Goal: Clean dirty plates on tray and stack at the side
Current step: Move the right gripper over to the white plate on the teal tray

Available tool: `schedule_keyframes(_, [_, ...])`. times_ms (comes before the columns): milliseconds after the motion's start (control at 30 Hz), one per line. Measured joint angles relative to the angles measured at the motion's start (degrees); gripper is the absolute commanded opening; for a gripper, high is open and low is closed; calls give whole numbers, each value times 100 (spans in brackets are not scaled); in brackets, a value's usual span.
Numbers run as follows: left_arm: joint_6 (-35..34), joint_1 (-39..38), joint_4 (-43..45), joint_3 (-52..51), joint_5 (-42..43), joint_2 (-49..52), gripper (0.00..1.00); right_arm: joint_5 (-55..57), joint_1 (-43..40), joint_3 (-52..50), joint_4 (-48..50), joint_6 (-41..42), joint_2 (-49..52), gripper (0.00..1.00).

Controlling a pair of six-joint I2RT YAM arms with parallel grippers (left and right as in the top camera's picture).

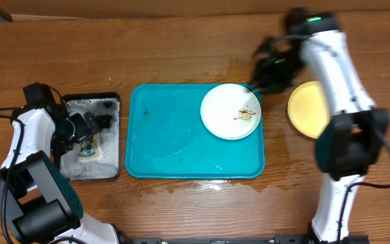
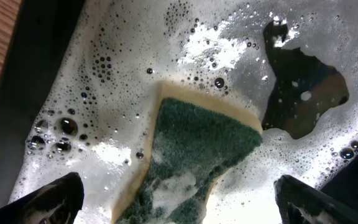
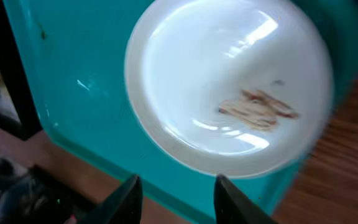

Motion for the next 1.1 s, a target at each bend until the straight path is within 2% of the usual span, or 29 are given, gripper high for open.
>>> schedule_keyframes(133, [-2,0,-2,0,0,0,100,822,1235,-431,811,671,0,22])
schedule_keyframes(233, [-2,0,-2,0,2,0,100,1486,1899,-828,1517,1001,0,21])
schedule_keyframes(400, [-2,0,-2,0,2,0,100,2520,2463,-1368,2387,1163,0,17])
schedule_keyframes(500, [-2,0,-2,0,2,0,100,2966,2627,-1574,2715,1196,0,15])
schedule_keyframes(767, [-2,0,-2,0,0,0,100,3451,2623,-2022,3195,1220,0,16])
schedule_keyframes(833, [0,0,-2,0,2,0,100,3440,2608,-2114,3233,1235,0,14])
schedule_keyframes(900, [-2,0,-2,0,0,0,100,3322,2601,-2190,3244,1285,0,4])
schedule_keyframes(1100, [0,0,-2,0,0,0,100,2673,2601,-2332,3152,2151,0,4])
